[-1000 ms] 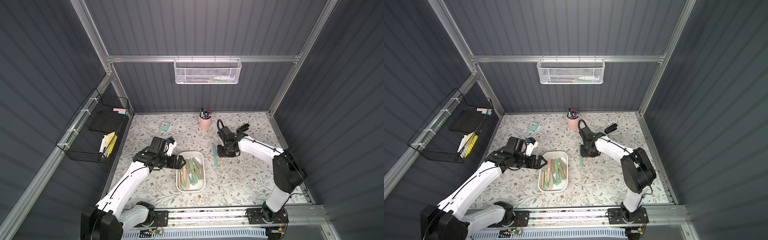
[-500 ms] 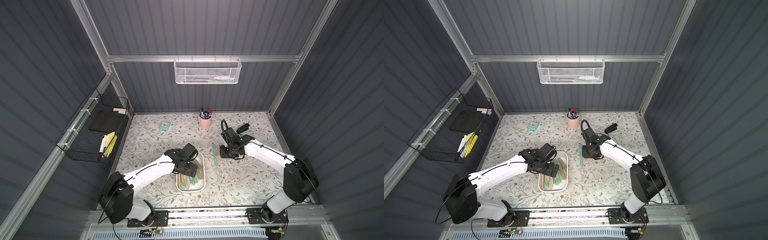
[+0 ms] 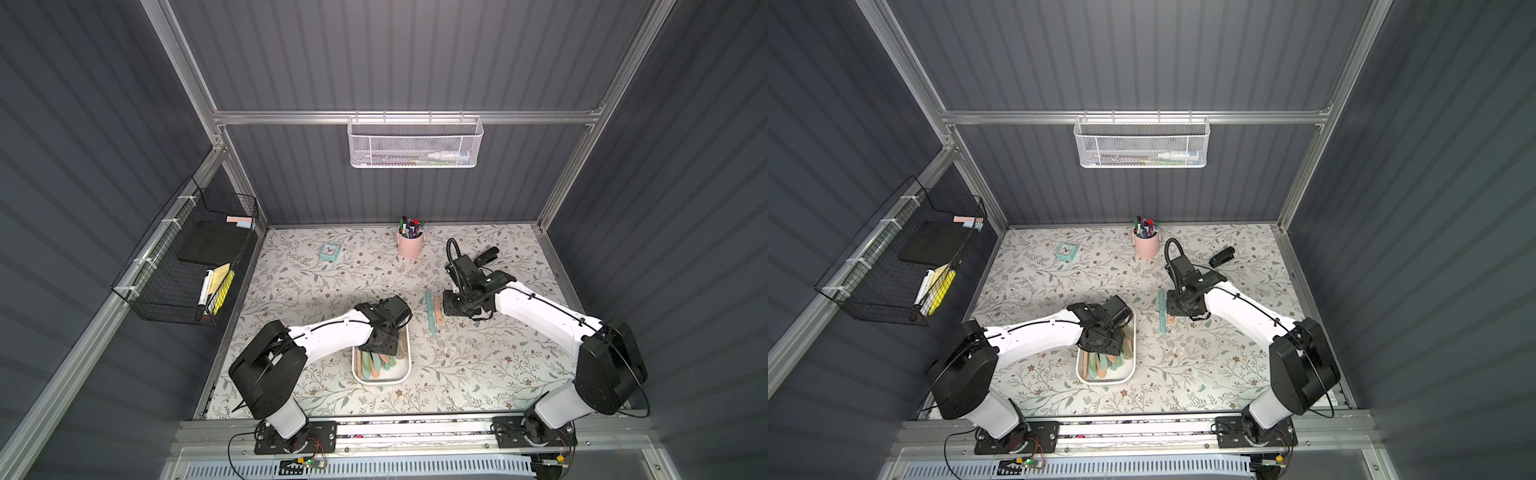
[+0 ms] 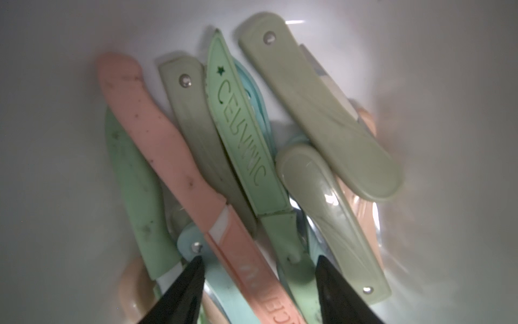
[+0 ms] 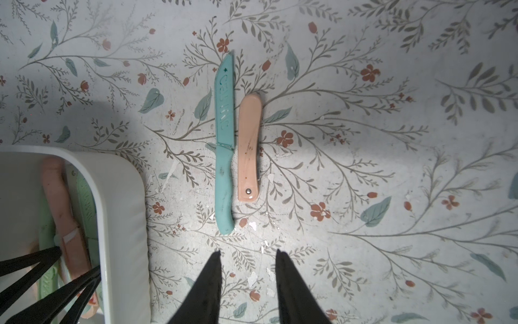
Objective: Take the fruit knife out of the storage box
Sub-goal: Pick up the fruit knife from the storage box.
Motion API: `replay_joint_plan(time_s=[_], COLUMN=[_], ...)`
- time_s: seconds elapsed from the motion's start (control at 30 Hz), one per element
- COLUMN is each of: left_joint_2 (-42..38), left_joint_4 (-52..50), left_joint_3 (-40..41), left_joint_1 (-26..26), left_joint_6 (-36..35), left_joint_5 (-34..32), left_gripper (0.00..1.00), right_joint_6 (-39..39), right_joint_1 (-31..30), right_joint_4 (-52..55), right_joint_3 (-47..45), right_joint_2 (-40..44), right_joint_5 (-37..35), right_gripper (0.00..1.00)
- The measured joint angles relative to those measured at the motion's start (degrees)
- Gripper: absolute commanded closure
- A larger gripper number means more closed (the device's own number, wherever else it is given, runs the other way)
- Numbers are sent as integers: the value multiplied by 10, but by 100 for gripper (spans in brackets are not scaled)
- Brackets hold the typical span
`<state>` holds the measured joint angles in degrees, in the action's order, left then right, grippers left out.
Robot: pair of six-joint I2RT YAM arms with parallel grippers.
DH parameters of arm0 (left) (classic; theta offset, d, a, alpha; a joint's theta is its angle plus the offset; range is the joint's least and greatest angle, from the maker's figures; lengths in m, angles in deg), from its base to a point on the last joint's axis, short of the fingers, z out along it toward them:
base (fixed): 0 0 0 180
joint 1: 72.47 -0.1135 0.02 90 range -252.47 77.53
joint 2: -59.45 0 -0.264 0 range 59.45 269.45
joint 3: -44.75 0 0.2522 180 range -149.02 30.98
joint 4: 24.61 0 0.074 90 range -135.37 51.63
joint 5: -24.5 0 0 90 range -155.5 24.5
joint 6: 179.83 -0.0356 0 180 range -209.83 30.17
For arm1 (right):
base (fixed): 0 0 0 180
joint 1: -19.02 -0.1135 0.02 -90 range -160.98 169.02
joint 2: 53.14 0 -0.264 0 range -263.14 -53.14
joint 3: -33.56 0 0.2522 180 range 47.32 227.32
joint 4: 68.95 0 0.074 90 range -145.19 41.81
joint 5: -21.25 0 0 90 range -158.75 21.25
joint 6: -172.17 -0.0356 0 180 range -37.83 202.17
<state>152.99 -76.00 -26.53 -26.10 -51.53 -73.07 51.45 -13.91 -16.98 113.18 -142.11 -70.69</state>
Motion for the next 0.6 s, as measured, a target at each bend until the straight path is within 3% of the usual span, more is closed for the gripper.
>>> replay_joint_plan(time_s=[0.33, 0.6], left_joint_2=[7, 7], left_joint_4=[4, 8], left_joint_3=[-3, -4], left_joint_1=[0, 0], left_joint_6=[25, 31], left_joint_5=[-14, -21], left_gripper=[55, 73], right_joint_6=[0, -1], right_joint_1=[0, 0], right_joint_4=[0, 0], right_joint_3=[0, 0], right_joint_2=[0, 0], right_joint_5=[0, 2], right_gripper=[64, 64])
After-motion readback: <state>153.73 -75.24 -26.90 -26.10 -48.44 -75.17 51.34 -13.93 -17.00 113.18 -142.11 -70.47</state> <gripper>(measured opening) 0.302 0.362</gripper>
